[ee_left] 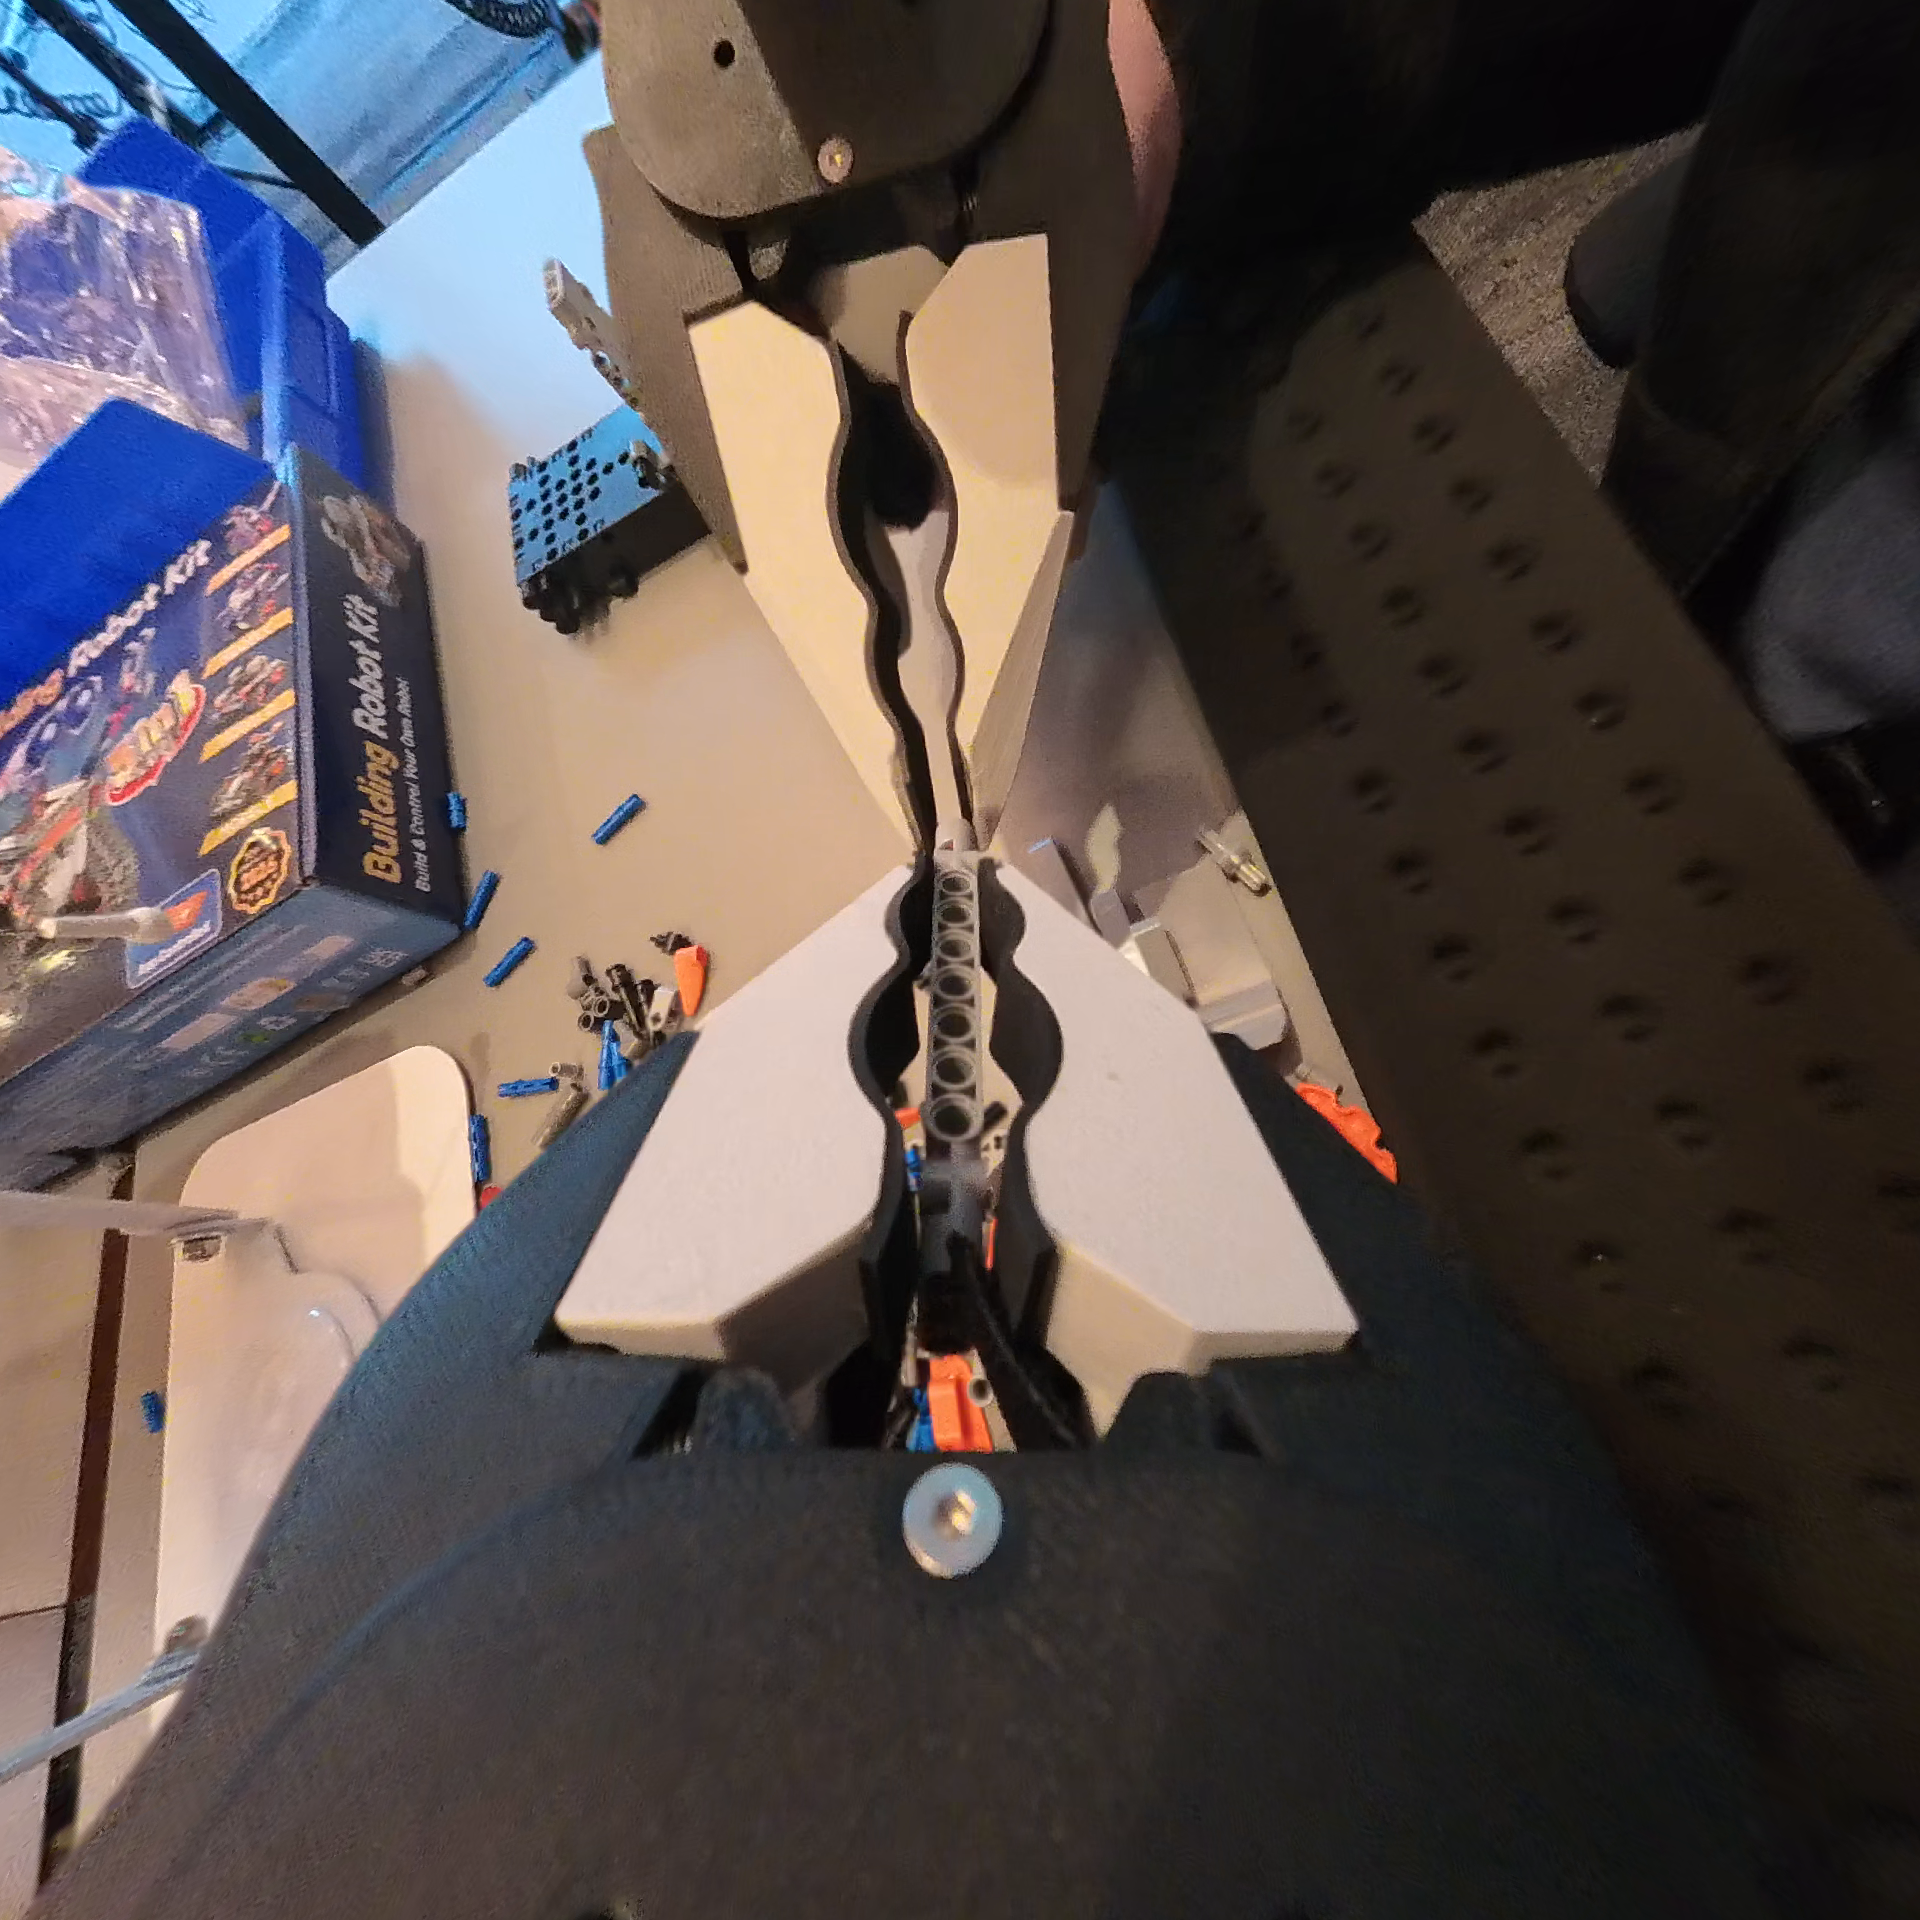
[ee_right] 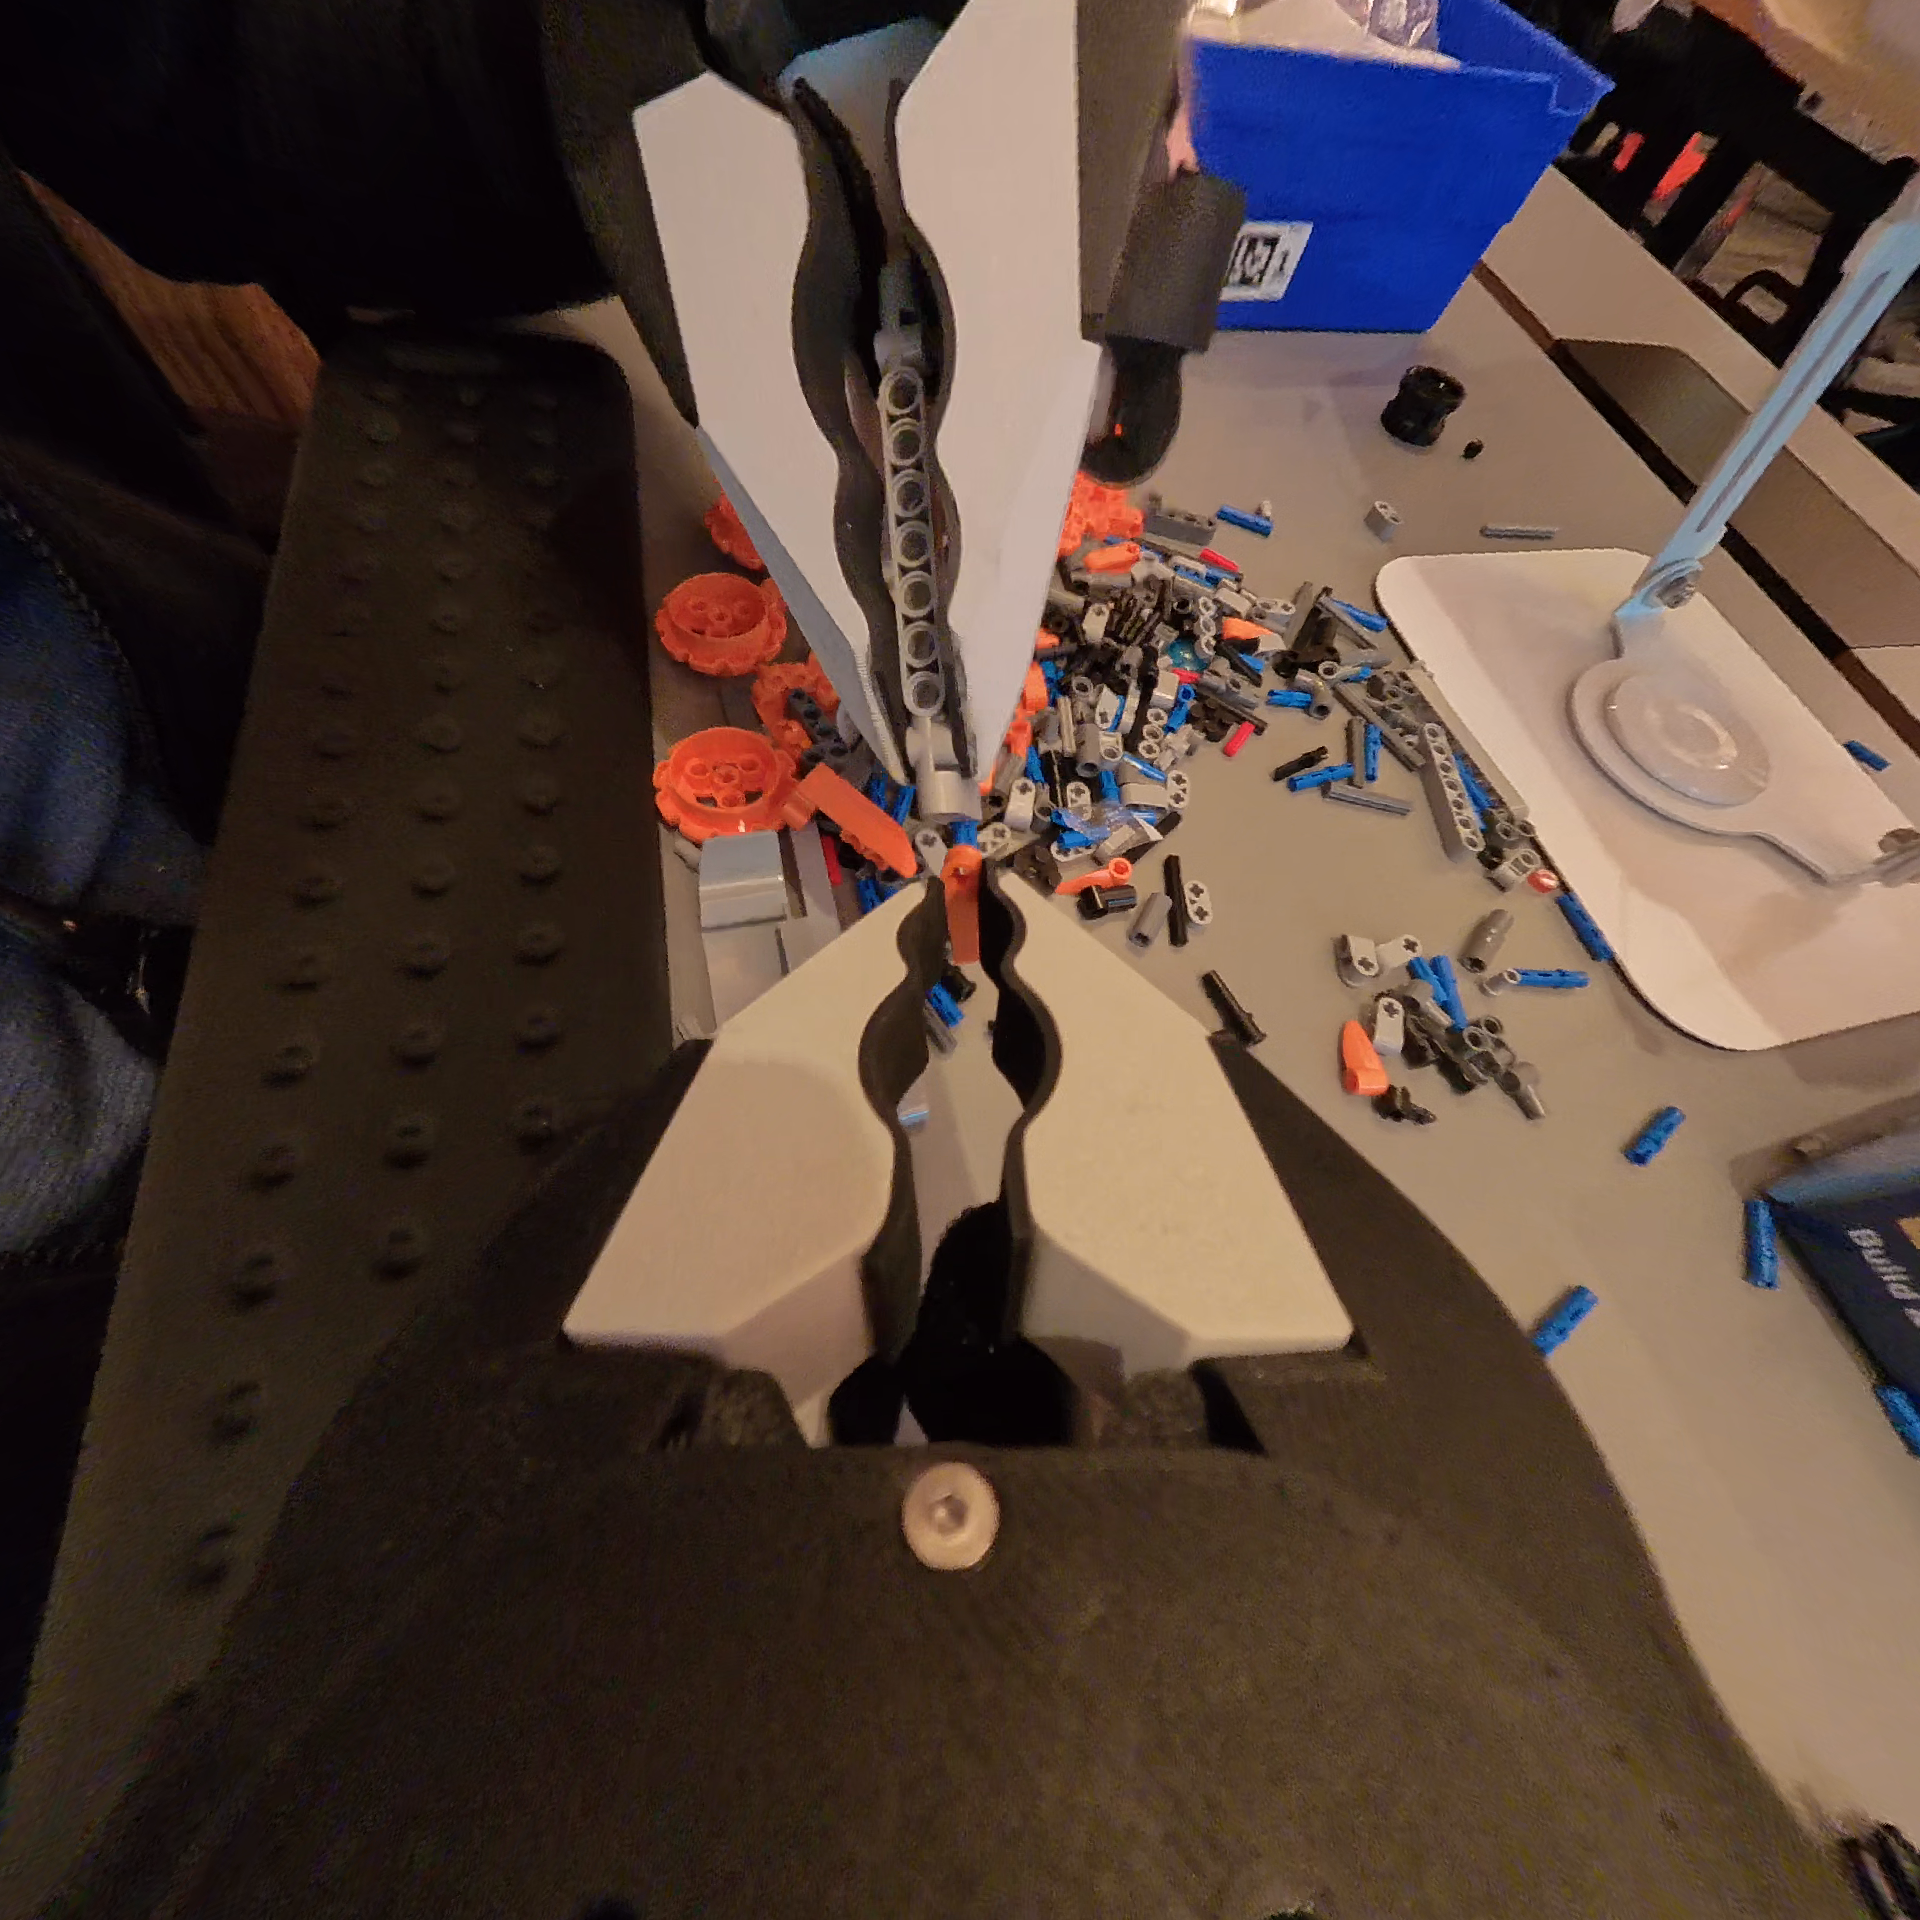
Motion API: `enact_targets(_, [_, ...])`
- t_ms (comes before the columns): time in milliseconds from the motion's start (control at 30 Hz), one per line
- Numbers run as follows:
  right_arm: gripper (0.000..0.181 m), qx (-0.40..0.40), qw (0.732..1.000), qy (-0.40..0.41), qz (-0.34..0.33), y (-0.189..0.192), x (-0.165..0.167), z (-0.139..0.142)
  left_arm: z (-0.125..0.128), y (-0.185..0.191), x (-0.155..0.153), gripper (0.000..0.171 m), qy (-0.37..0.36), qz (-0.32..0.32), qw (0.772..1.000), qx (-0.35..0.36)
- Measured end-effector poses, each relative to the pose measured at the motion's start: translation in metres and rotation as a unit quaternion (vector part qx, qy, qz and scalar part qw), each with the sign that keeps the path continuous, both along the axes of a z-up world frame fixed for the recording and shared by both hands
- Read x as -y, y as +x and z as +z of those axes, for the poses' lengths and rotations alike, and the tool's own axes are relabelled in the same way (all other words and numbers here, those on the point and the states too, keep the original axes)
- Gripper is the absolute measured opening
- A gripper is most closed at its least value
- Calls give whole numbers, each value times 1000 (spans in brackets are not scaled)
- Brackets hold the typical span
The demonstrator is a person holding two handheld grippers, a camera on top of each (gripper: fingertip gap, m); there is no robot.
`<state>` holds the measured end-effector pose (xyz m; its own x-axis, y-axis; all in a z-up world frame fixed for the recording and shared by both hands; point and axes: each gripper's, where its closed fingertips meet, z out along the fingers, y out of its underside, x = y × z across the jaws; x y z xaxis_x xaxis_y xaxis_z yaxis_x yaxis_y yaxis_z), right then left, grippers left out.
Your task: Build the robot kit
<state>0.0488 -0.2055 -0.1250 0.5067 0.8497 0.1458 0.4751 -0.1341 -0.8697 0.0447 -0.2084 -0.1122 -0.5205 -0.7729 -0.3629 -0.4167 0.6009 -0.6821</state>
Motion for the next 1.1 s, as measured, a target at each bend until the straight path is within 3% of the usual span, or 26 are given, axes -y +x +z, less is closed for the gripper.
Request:
enact_targets(267, [5, -111, 994, -1, 8, 3, 5, 30, 28, 1, 3, 6, -108, -13, 992, 57])
enact_targets(500, [5, -269, 963, 4, 10, 8, 8, 78, 73, 5, 3, 5, -275, -30, 948, 158])
enact_targets(600, [5, -305, 952, -1, 18, 10, 9, 86, 82, 6, 3, 5, -291, -32, 939, 177])
enact_targets(1100, [5, -312, 949, 7, 49, 5, 16, 92, 91, 2, 10, 6, -312, -52, 931, 181])
